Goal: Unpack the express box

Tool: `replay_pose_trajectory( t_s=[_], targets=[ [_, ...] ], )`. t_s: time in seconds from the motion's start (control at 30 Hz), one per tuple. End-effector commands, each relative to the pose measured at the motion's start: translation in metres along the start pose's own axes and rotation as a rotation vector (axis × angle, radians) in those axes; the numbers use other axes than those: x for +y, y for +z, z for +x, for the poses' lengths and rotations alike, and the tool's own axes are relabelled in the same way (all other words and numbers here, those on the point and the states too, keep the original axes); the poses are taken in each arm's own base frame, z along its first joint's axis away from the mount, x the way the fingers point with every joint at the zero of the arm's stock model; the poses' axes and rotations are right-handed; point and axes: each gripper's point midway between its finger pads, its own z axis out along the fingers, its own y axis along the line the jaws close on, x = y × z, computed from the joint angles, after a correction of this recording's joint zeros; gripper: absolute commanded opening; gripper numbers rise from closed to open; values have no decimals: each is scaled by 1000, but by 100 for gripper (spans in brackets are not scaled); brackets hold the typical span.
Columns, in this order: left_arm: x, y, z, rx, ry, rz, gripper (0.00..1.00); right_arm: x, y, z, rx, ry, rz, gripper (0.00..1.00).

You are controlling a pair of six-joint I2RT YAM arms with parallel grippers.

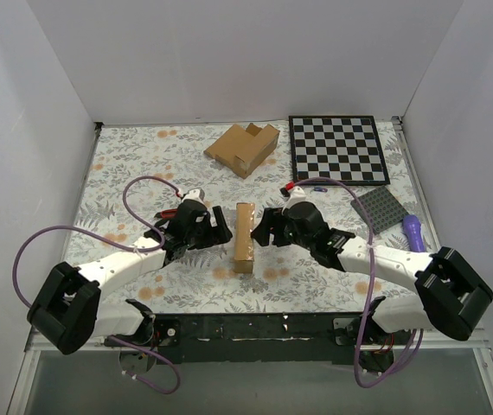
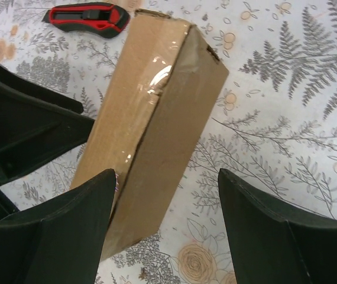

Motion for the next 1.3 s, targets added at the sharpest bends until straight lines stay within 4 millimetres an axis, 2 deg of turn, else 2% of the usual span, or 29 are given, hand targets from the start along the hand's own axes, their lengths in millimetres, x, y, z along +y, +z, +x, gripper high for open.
replay_pose_trajectory(
  t_s=[0.0, 0.07, 0.17, 0.2, 0.27, 0.3, 0.33, 0.37, 0.4, 0.43, 0.47, 0.53, 0.6, 0.63, 0.73, 0.8, 0.93, 1.03, 1.07, 1.13, 1.17, 1.27],
  targets=[
    [-7, 1, -6, 2, -5, 1, 81, 35, 7, -23, -32, -16, -129, 77],
    [-5, 2, -3, 14, -8, -4, 80, 35, 8, -22, -26, -11, -131, 77],
    [2, -2, -10, -19, -15, -50, 81, 24, 6, -23, -37, -2, -79, 77],
    [6, -7, -20, -66, -18, -79, 82, 24, -1, -30, -73, 5, -80, 77],
    [9, -16, -29, -95, -3, -107, 85, 17, -7, -32, -113, 33, -81, 78],
    [2, -24, -44, -137, -2, -101, 87, 17, -11, -35, -130, 41, -85, 78],
    [4, -28, -56, -178, -4, -134, 88, 14, -11, -36, -124, 47, -72, 78],
    [10, -31, -59, -181, -14, -183, 89, 12, -11, -37, -121, 46, -61, 78],
    [0, -38, -77, -216, -26, -184, 89, 9, -7, -33, -100, 47, -48, 78],
    [-1, -36, -80, -207, -22, -205, 90, 6, -5, -30, -81, 48, -35, 78],
    [-1, -37, -77, -176, -14, -222, 90, 6, -4, -31, -80, 58, -33, 78],
    [-19, -36, -79, -151, 18, -217, 90, 4, -1, -27, -71, 69, -31, 78],
    [-29, -36, -78, -148, 49, -240, 90, 0, 2, -23, -56, 90, -18, 77],
    [-38, -34, -73, -127, 78, -257, 91, -4, 3, -22, -52, 105, -8, 78],
    [-38, -31, -70, -106, 77, -305, 91, -11, 5, -21, -50, 157, -6, 78],
    [-31, -27, -69, -110, 65, -348, 91, -11, 6, -15, -36, 181, -22, 77],
    [-15, -32, -67, -155, -11, -401, 91, -8, 7, -12, -34, 209, -72, 77],
    [0, -34, -56, -168, -70, -403, 91, 1, 8, -8, -12, 206, -132, 77],
    [8, -31, -45, -147, -78, -408, 91, 2, 9, -5, 0, 206, -142, 77],
    [5, -26, -36, -118, -109, -351, 90, 6, 8, -3, 5, 205, -174, 77],
    [10, -23, -27, -96, -107, -350, 89, 8, 7, -3, 6, 204, -187, 77],
    [8, -17, -18, -67, -116, -326, 87, 11, 7, -2, 9, 200, -206, 77]
  ],
)
